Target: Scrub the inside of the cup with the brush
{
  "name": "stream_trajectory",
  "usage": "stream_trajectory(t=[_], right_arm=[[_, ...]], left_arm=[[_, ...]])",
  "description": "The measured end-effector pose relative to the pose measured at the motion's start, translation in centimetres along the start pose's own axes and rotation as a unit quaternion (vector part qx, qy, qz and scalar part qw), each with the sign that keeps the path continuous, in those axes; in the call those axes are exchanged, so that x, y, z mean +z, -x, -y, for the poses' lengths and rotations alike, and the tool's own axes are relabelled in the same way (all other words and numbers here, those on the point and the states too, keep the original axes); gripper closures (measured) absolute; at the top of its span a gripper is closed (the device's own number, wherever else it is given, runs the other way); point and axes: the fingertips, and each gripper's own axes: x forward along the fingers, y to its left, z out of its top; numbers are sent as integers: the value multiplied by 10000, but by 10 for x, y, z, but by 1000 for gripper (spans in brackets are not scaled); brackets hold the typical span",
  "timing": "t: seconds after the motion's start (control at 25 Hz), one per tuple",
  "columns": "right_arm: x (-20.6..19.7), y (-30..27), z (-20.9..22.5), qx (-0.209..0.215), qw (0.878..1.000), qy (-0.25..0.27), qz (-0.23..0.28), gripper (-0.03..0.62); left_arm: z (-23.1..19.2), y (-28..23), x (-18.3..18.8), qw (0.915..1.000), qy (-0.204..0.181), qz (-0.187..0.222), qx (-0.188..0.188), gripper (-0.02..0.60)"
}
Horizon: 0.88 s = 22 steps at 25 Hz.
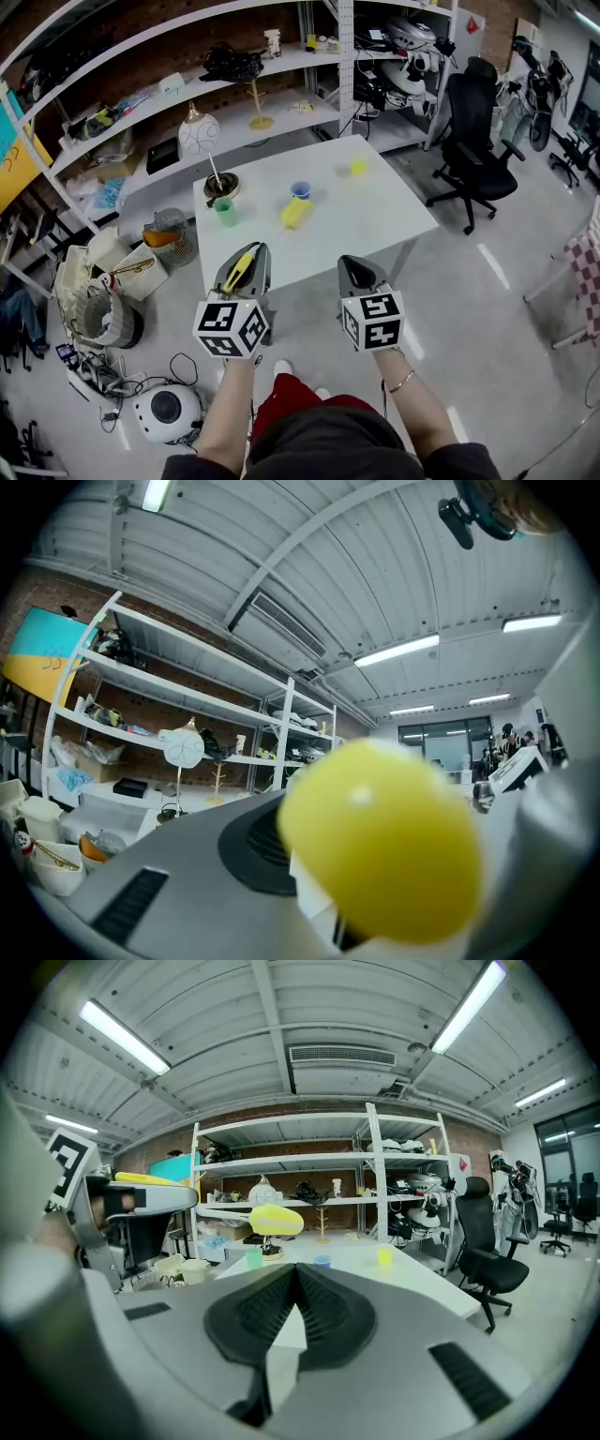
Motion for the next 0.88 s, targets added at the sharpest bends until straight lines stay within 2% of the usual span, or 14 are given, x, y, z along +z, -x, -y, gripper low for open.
stream_trajectory(t=[0.4,0.88], right_arm=[[-16,-2,-2,49,9996,-144,-230,576],[-29,-6,-38,63,9991,-100,-410,576]], left_arm=[[7,3,-20,9995,20,-291,102,535],[-10,26,-32,9993,4,-369,91,535]])
